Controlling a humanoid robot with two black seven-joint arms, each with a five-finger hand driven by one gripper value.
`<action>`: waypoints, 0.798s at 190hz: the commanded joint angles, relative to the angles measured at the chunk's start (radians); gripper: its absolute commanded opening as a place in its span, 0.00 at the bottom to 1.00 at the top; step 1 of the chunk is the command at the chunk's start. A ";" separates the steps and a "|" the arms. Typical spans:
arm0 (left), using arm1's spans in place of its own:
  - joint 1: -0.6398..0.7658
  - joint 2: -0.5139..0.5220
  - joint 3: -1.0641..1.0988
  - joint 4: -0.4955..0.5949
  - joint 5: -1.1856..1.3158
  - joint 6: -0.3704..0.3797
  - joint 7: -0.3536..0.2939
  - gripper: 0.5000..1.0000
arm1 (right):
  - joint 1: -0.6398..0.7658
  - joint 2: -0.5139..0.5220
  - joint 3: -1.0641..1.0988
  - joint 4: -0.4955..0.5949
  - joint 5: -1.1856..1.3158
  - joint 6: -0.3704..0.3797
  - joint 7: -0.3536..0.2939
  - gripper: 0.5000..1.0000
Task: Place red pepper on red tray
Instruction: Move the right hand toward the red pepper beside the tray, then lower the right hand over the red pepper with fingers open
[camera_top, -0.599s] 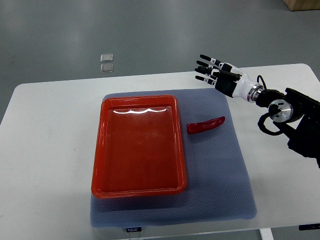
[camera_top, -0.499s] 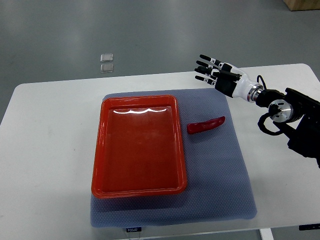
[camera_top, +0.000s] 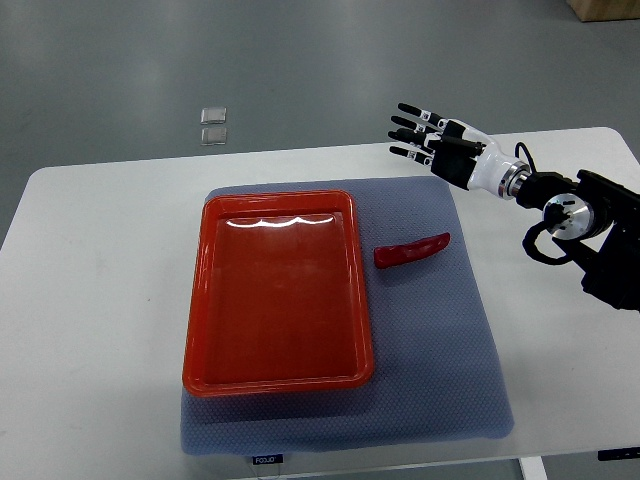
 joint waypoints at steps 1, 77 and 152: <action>0.000 0.000 0.000 0.000 0.000 0.000 0.000 1.00 | 0.012 -0.001 -0.001 0.001 -0.045 0.025 -0.001 0.82; 0.000 0.000 0.000 0.000 0.000 0.000 0.000 1.00 | 0.098 -0.035 -0.012 0.008 -0.500 0.039 0.001 0.82; 0.000 0.000 0.000 0.000 0.000 0.000 0.000 1.00 | 0.185 -0.075 -0.024 0.127 -1.092 0.081 0.010 0.82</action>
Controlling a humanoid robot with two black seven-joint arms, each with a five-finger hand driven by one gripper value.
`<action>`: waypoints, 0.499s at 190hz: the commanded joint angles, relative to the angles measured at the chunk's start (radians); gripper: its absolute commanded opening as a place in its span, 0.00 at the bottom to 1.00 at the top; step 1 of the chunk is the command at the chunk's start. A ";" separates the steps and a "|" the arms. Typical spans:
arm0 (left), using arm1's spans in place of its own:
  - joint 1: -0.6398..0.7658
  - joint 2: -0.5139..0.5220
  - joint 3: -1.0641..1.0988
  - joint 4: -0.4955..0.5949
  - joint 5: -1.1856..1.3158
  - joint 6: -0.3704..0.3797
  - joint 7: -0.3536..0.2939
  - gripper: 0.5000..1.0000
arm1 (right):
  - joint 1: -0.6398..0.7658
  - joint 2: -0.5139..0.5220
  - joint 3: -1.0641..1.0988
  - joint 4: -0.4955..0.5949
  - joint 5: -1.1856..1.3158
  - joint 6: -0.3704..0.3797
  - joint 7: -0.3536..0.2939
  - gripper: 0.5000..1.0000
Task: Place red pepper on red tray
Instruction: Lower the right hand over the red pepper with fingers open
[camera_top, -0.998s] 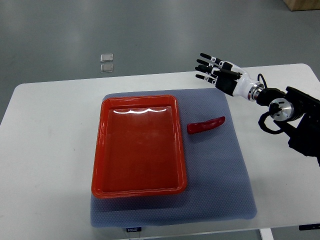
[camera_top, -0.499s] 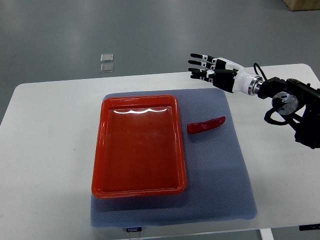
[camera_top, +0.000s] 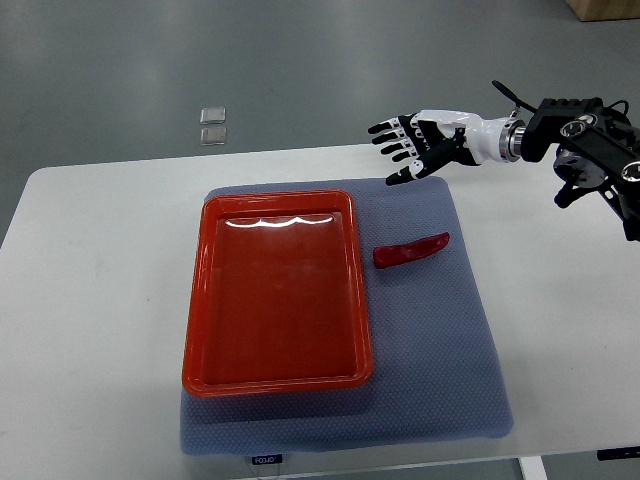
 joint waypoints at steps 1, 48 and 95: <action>0.000 0.000 0.000 0.000 0.000 0.000 0.000 1.00 | 0.006 -0.024 -0.007 0.069 -0.184 -0.001 0.008 0.82; 0.000 0.000 0.000 0.000 0.000 0.000 0.000 1.00 | 0.013 -0.090 -0.119 0.220 -0.429 -0.010 0.029 0.82; 0.000 0.000 0.000 0.000 0.000 0.000 0.000 1.00 | 0.024 -0.122 -0.269 0.337 -0.466 -0.081 0.040 0.82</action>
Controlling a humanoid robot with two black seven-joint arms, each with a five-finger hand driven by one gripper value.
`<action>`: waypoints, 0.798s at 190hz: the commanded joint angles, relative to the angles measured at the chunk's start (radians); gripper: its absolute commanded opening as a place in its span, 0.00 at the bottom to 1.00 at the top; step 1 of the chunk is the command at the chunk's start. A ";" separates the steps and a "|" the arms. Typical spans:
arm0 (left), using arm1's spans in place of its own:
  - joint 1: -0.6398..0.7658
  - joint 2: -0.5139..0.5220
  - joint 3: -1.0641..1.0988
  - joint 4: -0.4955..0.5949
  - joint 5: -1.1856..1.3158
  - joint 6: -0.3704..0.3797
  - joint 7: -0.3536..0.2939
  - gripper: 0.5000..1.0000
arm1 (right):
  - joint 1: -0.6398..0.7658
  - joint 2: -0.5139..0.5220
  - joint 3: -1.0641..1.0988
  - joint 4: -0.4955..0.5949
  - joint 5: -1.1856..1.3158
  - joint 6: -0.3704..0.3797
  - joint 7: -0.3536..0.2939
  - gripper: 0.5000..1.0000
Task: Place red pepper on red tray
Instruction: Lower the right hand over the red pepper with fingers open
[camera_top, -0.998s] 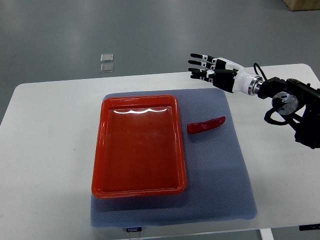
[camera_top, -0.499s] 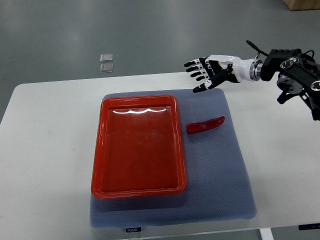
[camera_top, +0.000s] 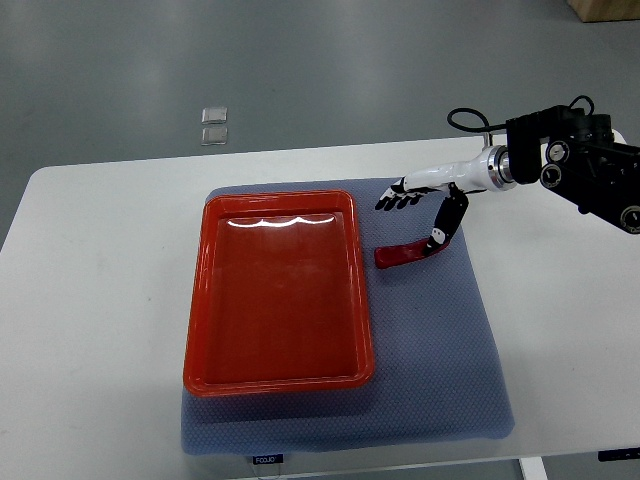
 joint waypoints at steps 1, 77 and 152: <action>0.000 0.000 0.000 0.000 0.000 0.000 0.000 1.00 | -0.004 0.008 -0.037 0.015 -0.011 -0.067 0.001 0.82; 0.000 0.000 0.000 0.000 0.000 0.000 0.000 1.00 | -0.067 0.026 -0.140 0.030 -0.047 -0.343 0.002 0.81; 0.000 0.000 0.000 0.000 0.000 0.000 -0.001 1.00 | -0.077 0.029 -0.142 0.029 -0.057 -0.363 0.001 0.59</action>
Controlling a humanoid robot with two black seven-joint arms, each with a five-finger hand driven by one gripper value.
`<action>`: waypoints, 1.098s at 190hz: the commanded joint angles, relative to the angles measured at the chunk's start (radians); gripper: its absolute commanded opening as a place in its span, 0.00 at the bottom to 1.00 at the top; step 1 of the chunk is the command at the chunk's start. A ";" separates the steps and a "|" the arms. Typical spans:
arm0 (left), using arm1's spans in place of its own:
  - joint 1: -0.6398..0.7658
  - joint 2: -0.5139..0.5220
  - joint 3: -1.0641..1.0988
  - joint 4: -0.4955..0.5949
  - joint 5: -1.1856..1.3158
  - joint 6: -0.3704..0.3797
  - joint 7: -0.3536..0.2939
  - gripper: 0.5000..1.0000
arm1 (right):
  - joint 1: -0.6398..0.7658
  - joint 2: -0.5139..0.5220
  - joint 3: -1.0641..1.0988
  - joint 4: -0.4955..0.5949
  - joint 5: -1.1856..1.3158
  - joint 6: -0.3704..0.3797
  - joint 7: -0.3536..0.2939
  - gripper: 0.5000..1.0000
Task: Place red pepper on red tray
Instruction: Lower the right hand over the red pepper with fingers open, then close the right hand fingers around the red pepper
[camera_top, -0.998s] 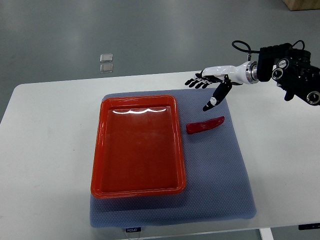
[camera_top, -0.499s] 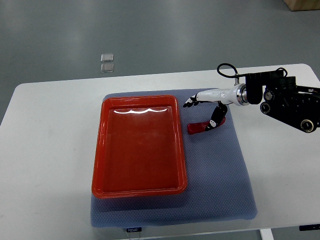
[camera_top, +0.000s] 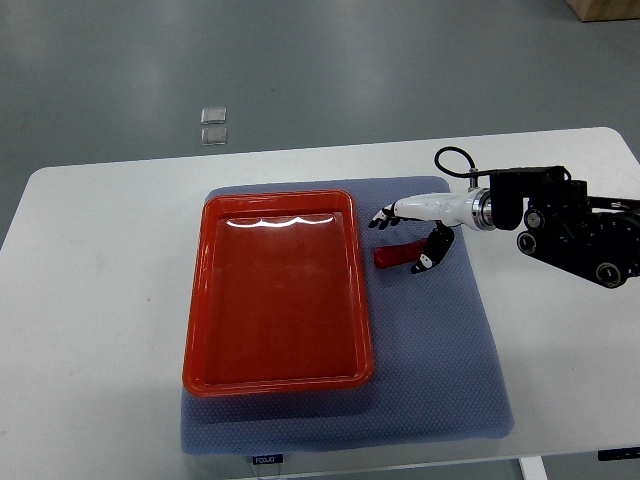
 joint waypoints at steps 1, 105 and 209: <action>-0.001 0.000 0.000 0.000 0.000 0.000 -0.001 1.00 | -0.005 0.000 -0.001 -0.002 -0.007 -0.013 -0.001 0.59; 0.001 0.000 0.000 0.000 0.000 0.000 0.000 1.00 | -0.008 -0.002 -0.006 -0.008 -0.007 -0.021 0.000 0.39; -0.001 0.000 0.000 0.000 0.000 0.000 -0.001 1.00 | 0.000 -0.011 -0.012 -0.011 -0.013 -0.021 0.002 0.16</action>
